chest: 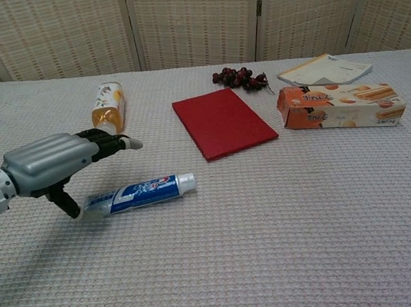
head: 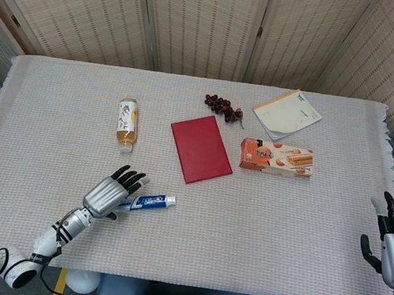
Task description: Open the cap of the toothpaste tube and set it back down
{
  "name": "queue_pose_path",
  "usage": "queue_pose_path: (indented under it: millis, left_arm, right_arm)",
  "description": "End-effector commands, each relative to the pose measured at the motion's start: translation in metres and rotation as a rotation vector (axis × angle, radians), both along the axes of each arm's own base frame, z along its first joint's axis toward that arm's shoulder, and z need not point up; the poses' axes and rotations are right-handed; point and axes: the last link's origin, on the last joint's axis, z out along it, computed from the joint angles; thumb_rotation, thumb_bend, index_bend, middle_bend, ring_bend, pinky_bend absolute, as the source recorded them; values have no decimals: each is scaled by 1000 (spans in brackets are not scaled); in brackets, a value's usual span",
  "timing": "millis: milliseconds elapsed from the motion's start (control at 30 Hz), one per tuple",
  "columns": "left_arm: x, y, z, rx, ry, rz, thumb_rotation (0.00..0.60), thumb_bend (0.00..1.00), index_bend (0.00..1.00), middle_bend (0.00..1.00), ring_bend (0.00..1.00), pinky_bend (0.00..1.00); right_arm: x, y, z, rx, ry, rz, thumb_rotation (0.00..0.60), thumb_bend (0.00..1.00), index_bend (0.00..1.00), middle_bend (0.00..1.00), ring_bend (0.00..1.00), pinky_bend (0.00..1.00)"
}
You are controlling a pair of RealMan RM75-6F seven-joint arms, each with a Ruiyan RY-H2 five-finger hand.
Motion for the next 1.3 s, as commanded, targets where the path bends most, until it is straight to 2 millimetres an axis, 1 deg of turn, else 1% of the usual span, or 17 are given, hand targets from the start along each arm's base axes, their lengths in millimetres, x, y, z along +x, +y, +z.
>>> queue_pose_path:
  millis: [33, 200, 367, 467, 667, 867, 1000, 1133, 1300]
  left_arm:
    - [-1, 5, -5, 7, 2, 18, 600, 226, 49, 99, 125, 16]
    - [-5, 18, -8, 43, 22, 40, 600, 226, 56, 102, 130, 17]
    - [-11, 33, -3, 93, 32, 72, 600, 226, 63, 109, 135, 20]
    - [-12, 38, 0, 92, 6, 102, 600, 226, 82, 112, 139, 19]
    - [-7, 28, 4, 52, -19, 62, 600, 227, 145, 145, 160, 40]
    - [3, 17, -7, 11, 8, 2, 600, 238, 256, 215, 224, 104]
    - [9, 15, -16, 7, 27, -22, 600, 242, 283, 258, 266, 141]
    - [15, 14, -23, 11, 40, -45, 600, 243, 301, 280, 289, 155]
    - [19, 15, -28, 19, 58, -61, 600, 243, 326, 307, 315, 170]
  right_arm:
    - [-1, 0, 0, 1, -2, -1, 600, 507, 0, 0, 36, 0]
    - [-2, 0, -1, 3, -6, -4, 600, 506, 0, 0, 34, 0]
    - [-3, 0, -1, 1, -6, -7, 600, 507, 0, 0, 34, 0]
    - [-3, 0, -1, 2, -7, -6, 600, 506, 0, 0, 35, 0]
    - [-2, 1, -2, 1, -7, -5, 600, 507, 0, 0, 33, 0]
    - [-1, 2, -2, 2, -11, 1, 600, 507, 0, 0, 23, 0]
    - [-2, 3, -2, 1, -13, 0, 600, 507, 0, 0, 23, 0]
    - [-4, 5, -1, -1, -14, -4, 600, 506, 0, 0, 21, 0]
    - [-5, 5, -1, 0, -18, -6, 600, 506, 0, 0, 21, 0]
